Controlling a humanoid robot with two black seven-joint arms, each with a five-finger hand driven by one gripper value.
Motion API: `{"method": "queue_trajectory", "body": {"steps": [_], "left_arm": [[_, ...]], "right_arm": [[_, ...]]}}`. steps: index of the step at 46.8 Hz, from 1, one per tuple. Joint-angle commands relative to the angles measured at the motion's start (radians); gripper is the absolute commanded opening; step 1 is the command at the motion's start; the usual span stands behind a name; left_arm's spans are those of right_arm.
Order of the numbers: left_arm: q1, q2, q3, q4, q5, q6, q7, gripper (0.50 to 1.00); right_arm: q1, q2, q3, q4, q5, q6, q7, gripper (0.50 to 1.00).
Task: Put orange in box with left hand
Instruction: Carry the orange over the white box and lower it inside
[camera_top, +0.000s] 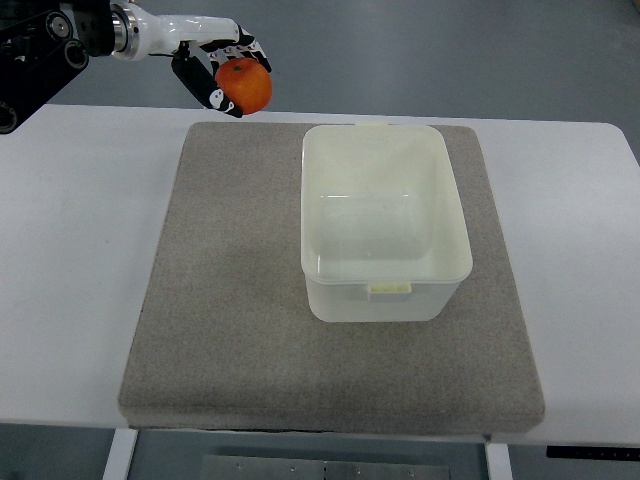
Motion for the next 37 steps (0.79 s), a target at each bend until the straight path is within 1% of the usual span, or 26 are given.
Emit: {"method": "queue_trajectory", "body": {"steps": [1,9,18,25,31,37], "left_arm": [[-0.002,0.02,-0.002,-0.099,0.0,-0.001,0.002,0.5],[-0.017,0.018,0.0,-0.235,0.0,-0.013,0.009,0.5],[-0.049,-0.012,0.001,-0.324,0.002,-0.065,0.016,0.5],[-0.045,-0.084,0.017,-0.327,0.02,-0.068,0.027,0.5],[-0.036,-0.135,0.041,-0.321,0.035,-0.068,0.071,0.5],[-0.032,-0.161,0.056,-0.318,0.058,-0.067,0.108,0.5]], "right_arm": [[0.0,0.0,0.0,0.0,0.0,-0.001,0.0,0.926],[0.0,0.0,0.0,0.0,0.0,0.001,-0.001,0.926],[0.0,0.0,0.001,0.0,0.0,-0.001,-0.001,0.926],[0.0,0.0,0.0,0.0,0.0,0.001,0.0,0.926],[0.0,0.0,0.0,0.0,0.0,-0.001,0.0,0.926],[-0.002,0.0,0.0,0.0,0.0,-0.001,-0.001,0.926]]}}
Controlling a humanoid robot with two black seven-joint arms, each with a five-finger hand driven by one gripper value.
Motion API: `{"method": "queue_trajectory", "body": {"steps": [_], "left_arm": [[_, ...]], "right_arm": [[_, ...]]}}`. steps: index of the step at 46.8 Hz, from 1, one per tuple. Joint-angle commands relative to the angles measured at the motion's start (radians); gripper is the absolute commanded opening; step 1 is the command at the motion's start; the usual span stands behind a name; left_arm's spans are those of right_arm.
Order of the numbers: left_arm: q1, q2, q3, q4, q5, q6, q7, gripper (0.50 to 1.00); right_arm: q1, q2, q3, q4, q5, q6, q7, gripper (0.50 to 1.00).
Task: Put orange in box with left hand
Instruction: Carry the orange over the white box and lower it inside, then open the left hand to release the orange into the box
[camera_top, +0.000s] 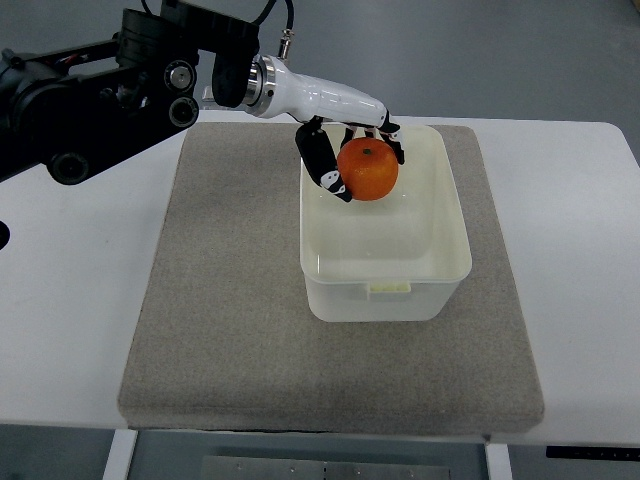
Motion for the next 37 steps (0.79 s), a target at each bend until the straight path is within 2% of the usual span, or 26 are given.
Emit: {"method": "queue_trajectory", "body": {"steps": [1,10,12,16,20,22,25,28,31,37], "left_arm": [[0.003,-0.016,0.004,0.006,0.013,0.001,0.018,0.5],[0.044,-0.054,0.004,0.029,0.076,0.012,0.026,0.5],[0.057,-0.059,0.004,0.029,0.101,0.014,0.026,0.523],[0.074,-0.074,0.002,0.036,0.128,0.015,0.026,0.608],[0.074,-0.078,0.001,0.042,0.127,0.023,0.026,0.747],[0.074,-0.078,0.001,0.042,0.127,0.026,0.026,0.778],[0.075,-0.079,-0.002,0.042,0.119,0.028,0.026,0.861],[0.075,-0.078,-0.004,0.042,0.112,0.028,0.026,0.896],[0.077,-0.078,-0.011,0.042,0.108,0.028,0.026,0.962],[0.081,-0.073,-0.019,0.042,0.105,0.028,0.026,0.979]], "right_arm": [[0.0,0.0,0.0,0.0,0.0,-0.001,0.0,0.926],[0.0,0.0,0.0,0.0,0.0,-0.001,0.0,0.926],[0.0,0.0,0.0,0.0,0.0,-0.001,-0.002,0.926],[-0.001,0.0,0.0,0.0,0.0,-0.001,0.0,0.926],[0.0,0.0,0.002,0.0,0.0,0.001,0.0,0.926],[0.0,0.0,0.0,0.0,0.0,-0.001,0.0,0.926],[0.0,0.0,0.0,0.0,0.0,0.001,-0.001,0.926],[0.0,0.0,0.0,0.0,0.0,0.001,0.0,0.926],[0.0,0.0,0.0,0.0,0.0,0.001,0.0,0.926],[0.0,0.0,0.0,0.0,0.0,-0.001,0.0,0.926]]}}
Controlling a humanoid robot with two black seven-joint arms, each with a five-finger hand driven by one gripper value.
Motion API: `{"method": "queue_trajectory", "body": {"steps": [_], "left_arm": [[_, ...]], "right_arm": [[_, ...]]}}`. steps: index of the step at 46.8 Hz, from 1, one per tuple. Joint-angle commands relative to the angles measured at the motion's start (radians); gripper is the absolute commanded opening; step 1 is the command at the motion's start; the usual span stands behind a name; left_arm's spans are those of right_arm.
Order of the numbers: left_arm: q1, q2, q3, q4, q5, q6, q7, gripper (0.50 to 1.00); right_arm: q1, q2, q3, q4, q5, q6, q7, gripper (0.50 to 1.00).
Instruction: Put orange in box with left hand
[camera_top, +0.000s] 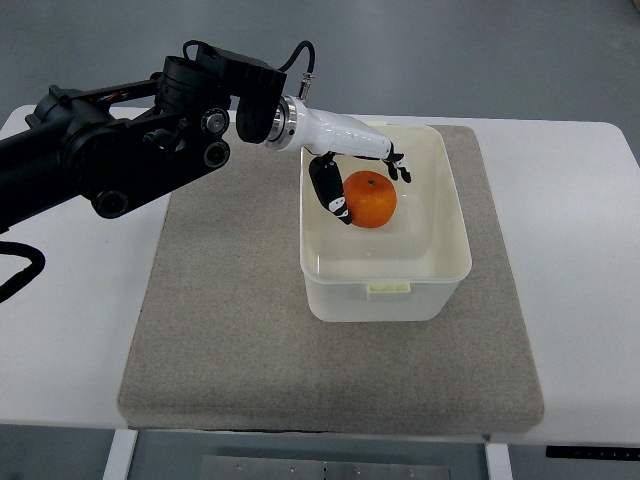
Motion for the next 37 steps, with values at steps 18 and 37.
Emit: {"method": "queue_trajectory", "body": {"steps": [18,37], "left_arm": [[0.023,0.068,-0.16,0.03,-0.294,0.003,0.0,0.992],[0.044,0.104,-0.171,0.29,-0.959,0.038,-0.009,0.992]], "right_arm": [[0.0,0.0,0.0,0.0,0.0,-0.001,-0.001,0.926],[0.0,0.0,0.0,0.0,0.0,-0.001,-0.001,0.926]]}}
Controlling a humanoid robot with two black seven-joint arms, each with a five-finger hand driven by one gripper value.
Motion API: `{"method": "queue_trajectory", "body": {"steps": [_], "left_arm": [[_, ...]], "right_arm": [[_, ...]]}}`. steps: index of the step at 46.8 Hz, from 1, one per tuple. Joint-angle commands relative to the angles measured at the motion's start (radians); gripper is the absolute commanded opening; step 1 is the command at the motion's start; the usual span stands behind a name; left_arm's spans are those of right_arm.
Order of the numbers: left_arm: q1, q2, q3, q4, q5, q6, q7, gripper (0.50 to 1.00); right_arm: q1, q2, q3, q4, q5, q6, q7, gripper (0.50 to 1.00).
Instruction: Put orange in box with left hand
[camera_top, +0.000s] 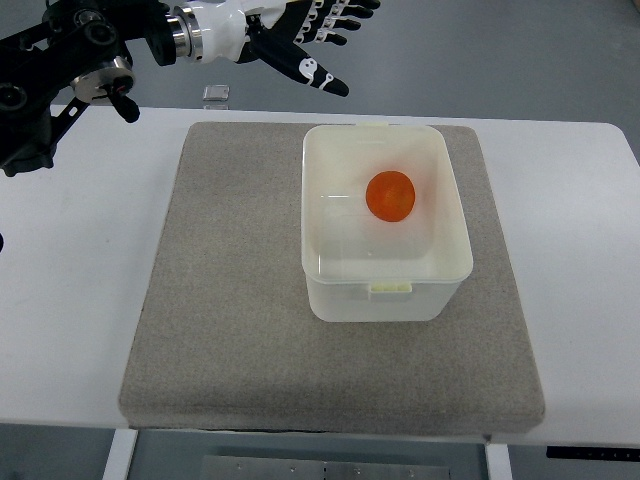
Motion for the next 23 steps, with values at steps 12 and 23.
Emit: {"method": "queue_trajectory", "body": {"steps": [12,23], "left_arm": [[0.056,0.005,-0.002,0.124,-0.146,0.006,-0.014,0.992],[0.087,0.005,-0.002,0.247,-0.367,0.006,-0.014,0.992]], "right_arm": [[0.0,0.0,0.0,0.0,0.0,0.0,0.001,0.926],[0.001,0.0,0.0,0.0,0.0,0.001,0.001,0.926]]}}
